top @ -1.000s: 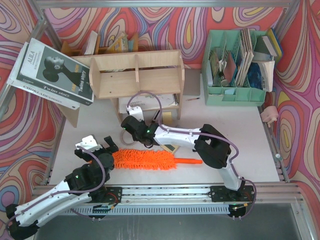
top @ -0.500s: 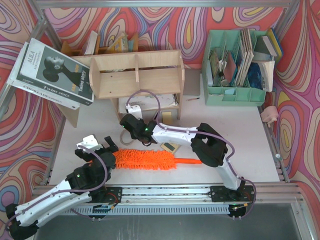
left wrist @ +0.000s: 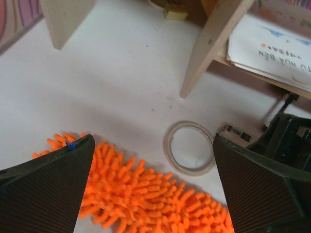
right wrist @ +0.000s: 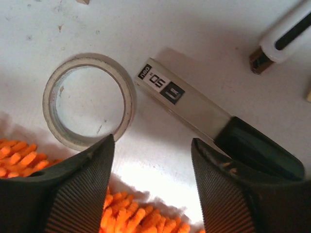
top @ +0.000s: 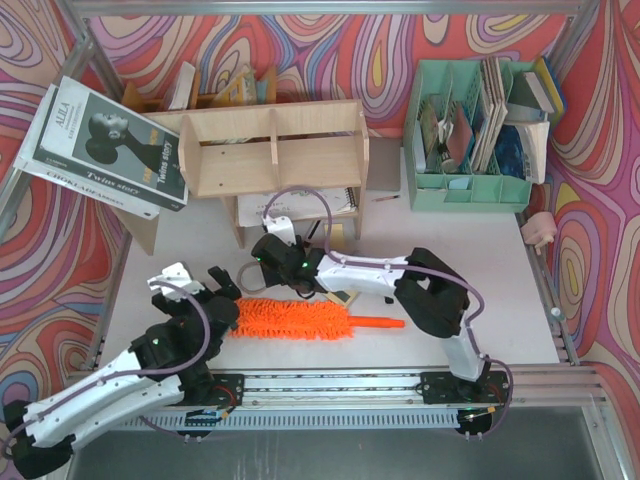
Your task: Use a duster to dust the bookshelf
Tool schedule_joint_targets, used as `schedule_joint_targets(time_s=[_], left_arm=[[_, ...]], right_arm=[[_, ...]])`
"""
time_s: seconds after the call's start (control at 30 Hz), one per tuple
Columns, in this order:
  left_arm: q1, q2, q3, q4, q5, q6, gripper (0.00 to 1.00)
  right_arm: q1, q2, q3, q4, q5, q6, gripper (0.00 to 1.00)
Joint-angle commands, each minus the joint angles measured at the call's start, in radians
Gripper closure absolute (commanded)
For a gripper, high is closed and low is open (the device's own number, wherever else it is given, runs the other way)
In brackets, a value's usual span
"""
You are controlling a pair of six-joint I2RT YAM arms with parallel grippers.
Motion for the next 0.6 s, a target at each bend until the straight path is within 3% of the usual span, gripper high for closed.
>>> schedule_joint_targets(time_s=[0.0, 0.1, 0.3, 0.57], left_arm=[[0.004, 0.186, 0.134, -0.203, 0.130, -0.302, 0.02], [0.000, 0.311, 0.230, -0.324, 0.199, -0.468, 0.02], [-0.021, 0.369, 0.311, -0.374, 0.262, -0.546, 0.02], [-0.024, 0.426, 0.329, -0.554, 0.428, -0.859, 0.02]], right_arm=[[0.005, -0.125, -0.057, 0.039, 0.029, 0.000, 0.35], [0.005, -0.178, -0.112, 0.039, 0.047, 0.011, 0.26], [0.006, -0.286, -0.219, 0.049, 0.082, 0.003, 0.10], [0.005, -0.403, -0.316, 0.042, 0.148, 0.010, 0.08]])
